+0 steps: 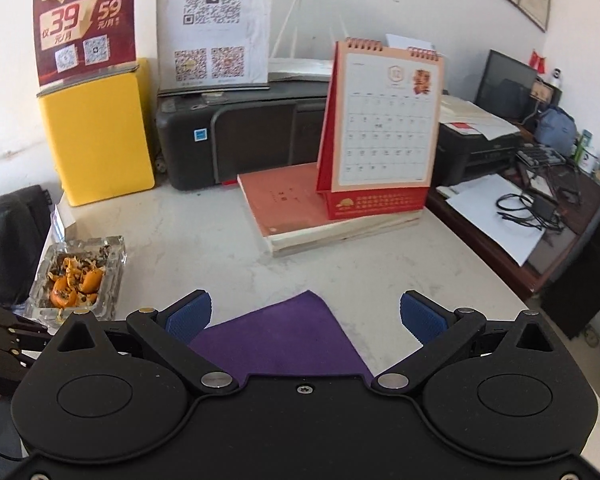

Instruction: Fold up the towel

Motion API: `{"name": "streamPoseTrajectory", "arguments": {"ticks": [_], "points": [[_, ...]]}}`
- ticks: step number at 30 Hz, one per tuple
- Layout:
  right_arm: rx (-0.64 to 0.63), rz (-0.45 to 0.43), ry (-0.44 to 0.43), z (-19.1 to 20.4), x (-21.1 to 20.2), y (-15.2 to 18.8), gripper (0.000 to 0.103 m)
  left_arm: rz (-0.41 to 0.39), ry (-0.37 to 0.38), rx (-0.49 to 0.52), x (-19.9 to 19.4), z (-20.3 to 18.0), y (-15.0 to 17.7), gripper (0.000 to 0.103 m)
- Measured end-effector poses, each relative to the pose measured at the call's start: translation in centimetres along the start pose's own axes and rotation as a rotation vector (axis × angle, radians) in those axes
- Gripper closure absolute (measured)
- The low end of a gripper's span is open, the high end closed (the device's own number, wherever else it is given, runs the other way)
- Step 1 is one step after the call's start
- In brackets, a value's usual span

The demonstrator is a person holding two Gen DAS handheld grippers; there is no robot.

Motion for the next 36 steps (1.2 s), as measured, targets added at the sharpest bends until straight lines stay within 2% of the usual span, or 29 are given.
{"name": "streamPoseTrajectory", "arguments": {"ticks": [4,7,9,14,15,18,21,26,36], "points": [[-0.044,0.049,-0.044,0.4,4.3,-0.1,0.002,0.014,0.001,0.002,0.0,0.0,0.2,0.091],[-0.108,0.083,-0.061,0.7,7.1,-0.1,0.009,0.028,0.001,0.004,-0.1,0.2,0.3,0.096],[-0.129,0.106,-0.072,0.6,8.9,0.0,0.021,0.03,0.007,0.005,-0.1,0.3,0.4,0.097],[-0.169,0.153,-0.094,-0.2,13.3,0.5,0.029,0.044,0.012,0.028,0.0,0.4,0.3,0.099],[-0.183,0.164,-0.096,-0.4,14.1,0.7,0.037,0.047,0.011,0.032,0.0,0.4,0.3,0.099],[-0.202,0.2,-0.123,-1.1,16.1,1.0,0.053,0.055,0.009,0.038,0.0,0.4,0.3,0.099],[-0.231,0.232,-0.148,-1.7,17.8,1.3,0.058,0.066,0.012,0.043,0.1,0.4,0.2,0.099],[-0.238,0.267,-0.216,-2.1,19.3,1.6,0.059,0.081,0.022,0.051,0.1,0.5,0.2,0.099],[-0.311,0.301,-0.366,-1.6,19.3,1.6,0.059,0.092,0.034,0.064,0.2,0.4,0.1,0.099]]}}
Point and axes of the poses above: each gripper's, at about its wrist camera, not at the fingertips, and x roughly the way its jaws point, z to its left, y to its underside, the point moved 7 cm from there along x, roughly the way its jaws point, and after that the axes turned 6 degrees about -x, right-handed, at the moved point
